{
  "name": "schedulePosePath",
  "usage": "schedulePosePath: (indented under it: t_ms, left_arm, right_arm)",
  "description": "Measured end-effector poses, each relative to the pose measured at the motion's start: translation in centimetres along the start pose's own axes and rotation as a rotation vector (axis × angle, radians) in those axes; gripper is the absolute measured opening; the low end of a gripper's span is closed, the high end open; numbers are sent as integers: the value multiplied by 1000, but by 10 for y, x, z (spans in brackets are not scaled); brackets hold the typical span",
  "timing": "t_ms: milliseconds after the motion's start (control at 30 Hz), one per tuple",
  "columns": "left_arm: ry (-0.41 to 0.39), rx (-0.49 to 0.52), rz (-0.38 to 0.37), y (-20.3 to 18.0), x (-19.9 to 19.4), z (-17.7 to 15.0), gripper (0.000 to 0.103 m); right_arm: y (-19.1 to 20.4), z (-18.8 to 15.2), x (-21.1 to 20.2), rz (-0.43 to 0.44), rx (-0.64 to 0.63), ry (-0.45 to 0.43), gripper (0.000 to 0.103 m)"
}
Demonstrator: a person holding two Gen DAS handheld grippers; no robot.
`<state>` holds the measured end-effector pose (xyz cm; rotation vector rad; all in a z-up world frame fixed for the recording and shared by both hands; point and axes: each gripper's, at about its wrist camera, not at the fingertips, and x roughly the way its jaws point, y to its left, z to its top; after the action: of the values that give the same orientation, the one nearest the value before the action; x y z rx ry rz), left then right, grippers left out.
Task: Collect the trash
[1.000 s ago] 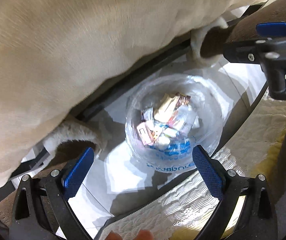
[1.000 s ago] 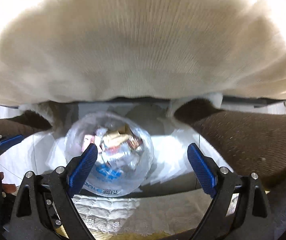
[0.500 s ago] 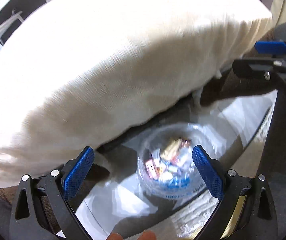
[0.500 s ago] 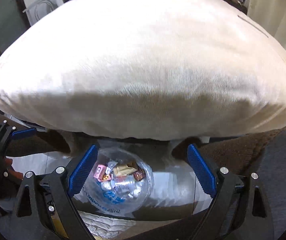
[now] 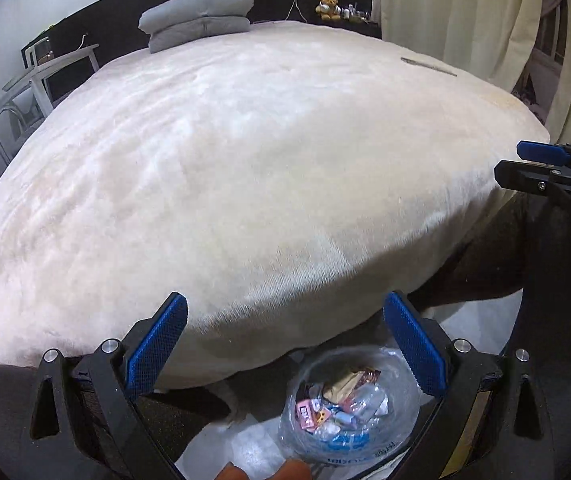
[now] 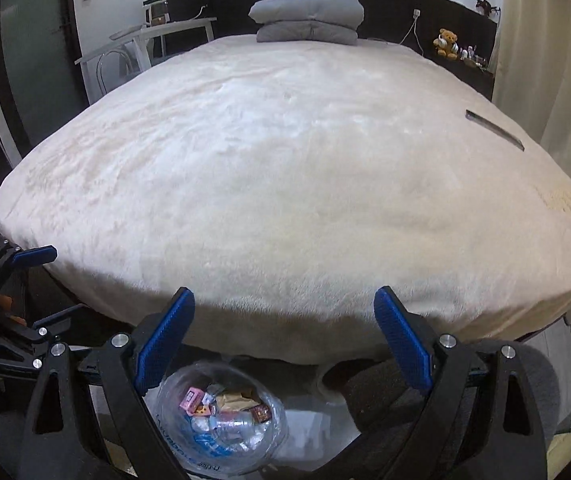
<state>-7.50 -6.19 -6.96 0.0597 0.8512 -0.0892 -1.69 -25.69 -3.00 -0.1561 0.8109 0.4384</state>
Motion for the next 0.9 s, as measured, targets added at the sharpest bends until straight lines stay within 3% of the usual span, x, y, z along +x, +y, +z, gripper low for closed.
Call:
schedulePosePath:
  t_ms: [300,567,900]
  left_arm:
    - [-131,-43,-67,34,-17,49,97]
    - [-211,-34,-49,76,-17,84,97]
    - [-292,-52,-17,126,-6,125,97]
  right_arm:
    - [-30,45,-5,75,64,-132,90]
    - [-54,89,4,151,106,-231,90]
    - [-51,134,15,191,-34,-389,90]
